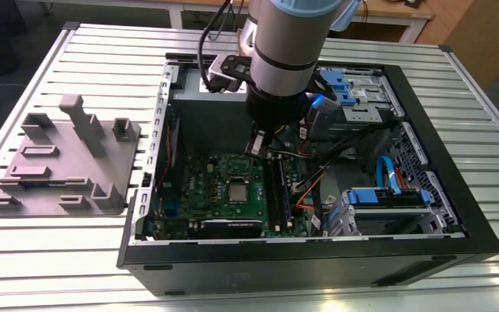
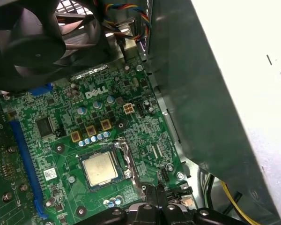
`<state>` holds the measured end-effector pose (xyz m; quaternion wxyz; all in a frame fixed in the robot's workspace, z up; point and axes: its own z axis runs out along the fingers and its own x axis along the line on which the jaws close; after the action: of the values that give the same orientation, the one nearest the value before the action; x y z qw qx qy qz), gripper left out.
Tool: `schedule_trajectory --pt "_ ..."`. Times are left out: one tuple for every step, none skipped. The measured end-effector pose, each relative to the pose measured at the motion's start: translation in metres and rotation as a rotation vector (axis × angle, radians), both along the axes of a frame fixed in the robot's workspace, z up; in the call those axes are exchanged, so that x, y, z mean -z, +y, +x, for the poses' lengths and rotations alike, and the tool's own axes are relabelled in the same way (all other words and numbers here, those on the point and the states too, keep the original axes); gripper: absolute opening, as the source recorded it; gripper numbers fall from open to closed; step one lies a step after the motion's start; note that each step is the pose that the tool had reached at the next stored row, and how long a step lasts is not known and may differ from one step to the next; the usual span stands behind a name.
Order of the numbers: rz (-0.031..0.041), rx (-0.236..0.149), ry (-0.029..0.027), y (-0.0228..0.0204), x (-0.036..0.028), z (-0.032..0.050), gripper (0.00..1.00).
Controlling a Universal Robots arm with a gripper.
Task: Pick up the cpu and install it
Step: 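Close the cpu cover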
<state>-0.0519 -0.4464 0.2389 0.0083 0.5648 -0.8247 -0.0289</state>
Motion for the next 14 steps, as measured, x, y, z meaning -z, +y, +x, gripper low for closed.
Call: schedule_trajectory --pt "-0.0001 0.000 0.0000 0.0000 0.0001 0.0000 0.10" --pt "0.0000 0.000 0.0000 0.0000 0.0002 0.0000 0.10" --pt "0.0000 0.000 0.0000 0.0000 0.0003 0.0000 0.10" --pt "0.0001 0.000 0.0000 0.0000 0.0005 0.0000 0.10" --pt "0.0001 0.000 -0.0001 0.0000 0.0006 0.0000 0.10" --pt "0.0000 -0.001 -0.0001 0.0000 0.0006 0.0000 0.10" --pt "0.0000 -0.001 0.0000 -0.0001 0.0006 0.0000 0.10" --pt "0.0001 -0.001 -0.0001 -0.0004 0.0006 -0.0001 0.10" --pt "0.0001 -0.001 -0.0001 -0.0008 0.0006 -0.0003 0.10" --pt "0.0000 -0.002 0.0000 -0.0015 0.0006 -0.0005 0.10" --pt "-0.0001 -0.003 0.0000 -0.0023 0.0005 -0.0008 0.10" --pt "-0.0001 -0.004 0.0000 -0.0031 0.0005 -0.0010 0.10" --pt "0.0000 -0.004 0.0000 -0.0036 0.0005 -0.0012 0.10" --pt "0.0000 -0.005 -0.0001 -0.0037 0.0006 -0.0012 0.10"
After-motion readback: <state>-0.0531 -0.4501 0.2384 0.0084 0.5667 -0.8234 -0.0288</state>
